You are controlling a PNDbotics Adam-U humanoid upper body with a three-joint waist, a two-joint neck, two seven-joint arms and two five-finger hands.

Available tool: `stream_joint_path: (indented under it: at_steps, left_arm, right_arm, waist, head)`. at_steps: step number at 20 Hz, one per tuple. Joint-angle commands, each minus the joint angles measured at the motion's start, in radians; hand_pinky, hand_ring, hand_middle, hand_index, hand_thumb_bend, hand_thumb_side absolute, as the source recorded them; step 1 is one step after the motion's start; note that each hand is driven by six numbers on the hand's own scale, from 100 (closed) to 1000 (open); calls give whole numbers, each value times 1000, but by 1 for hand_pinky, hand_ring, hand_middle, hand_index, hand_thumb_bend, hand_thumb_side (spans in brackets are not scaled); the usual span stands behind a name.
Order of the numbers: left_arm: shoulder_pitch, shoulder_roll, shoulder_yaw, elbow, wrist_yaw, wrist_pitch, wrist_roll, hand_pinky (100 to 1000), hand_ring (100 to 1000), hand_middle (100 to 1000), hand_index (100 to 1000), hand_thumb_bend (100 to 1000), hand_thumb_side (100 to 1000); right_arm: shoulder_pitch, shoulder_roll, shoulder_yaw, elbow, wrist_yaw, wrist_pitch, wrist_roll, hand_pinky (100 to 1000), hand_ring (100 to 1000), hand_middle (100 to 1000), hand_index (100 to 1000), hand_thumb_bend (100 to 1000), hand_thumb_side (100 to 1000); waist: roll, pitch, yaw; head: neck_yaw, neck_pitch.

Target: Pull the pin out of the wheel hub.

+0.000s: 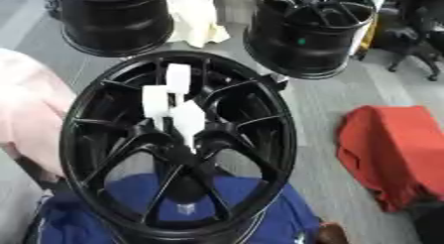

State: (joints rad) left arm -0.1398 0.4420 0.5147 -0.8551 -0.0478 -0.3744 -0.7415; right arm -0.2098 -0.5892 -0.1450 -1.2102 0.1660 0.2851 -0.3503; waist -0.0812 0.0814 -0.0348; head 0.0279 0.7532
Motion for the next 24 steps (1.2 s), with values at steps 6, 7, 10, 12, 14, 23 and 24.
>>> stream_joint_path:
  at_steps: [6,7,10,12,14,23,24]
  left_arm:
    - [-10,30,-3,-14,7,-89,-96,739,610,582,790,210,724]
    - [-11,30,-3,-15,7,-88,-97,739,610,582,790,209,724]
    - [-13,26,-2,-15,8,-85,-97,738,610,582,790,208,721]
    - [-13,24,-4,-12,10,-86,-96,738,611,583,790,210,721]
    - [-14,22,-6,-9,11,-91,-95,739,611,583,790,210,721]
    - [-24,17,-17,4,15,-109,-97,739,617,585,790,210,722]
    - [-25,17,-17,3,16,-110,-98,739,617,585,790,209,722]
  right_arm:
    - [-64,69,64,-129,45,-77,-113,671,702,745,883,167,441]
    - [-73,90,74,-147,48,-90,-129,665,694,737,880,152,437]
    - [-94,169,108,-175,48,-137,-186,655,680,723,873,123,436]
    - [-107,231,128,-166,41,-174,-230,649,675,719,869,112,435]
    - [-117,295,147,-143,21,-221,-276,644,670,715,866,100,439]
    - [-124,438,225,-2,-105,-418,-425,634,650,694,856,100,450]
    - [-125,443,231,8,-111,-429,-426,632,647,691,853,100,449]
  waist:
    - [8,-12,12]
    - [9,-12,15]
    - [15,-12,25]
    - [19,-9,29]
    - [23,-6,30]
    - [30,8,34]
    - [30,10,35]
  head:
    - [-10,-10]
    - [-10,-10]
    - [-10,-14]
    - [-10,-17]
    - [-12,-17]
    - [-24,-27]
    - [-25,-29]
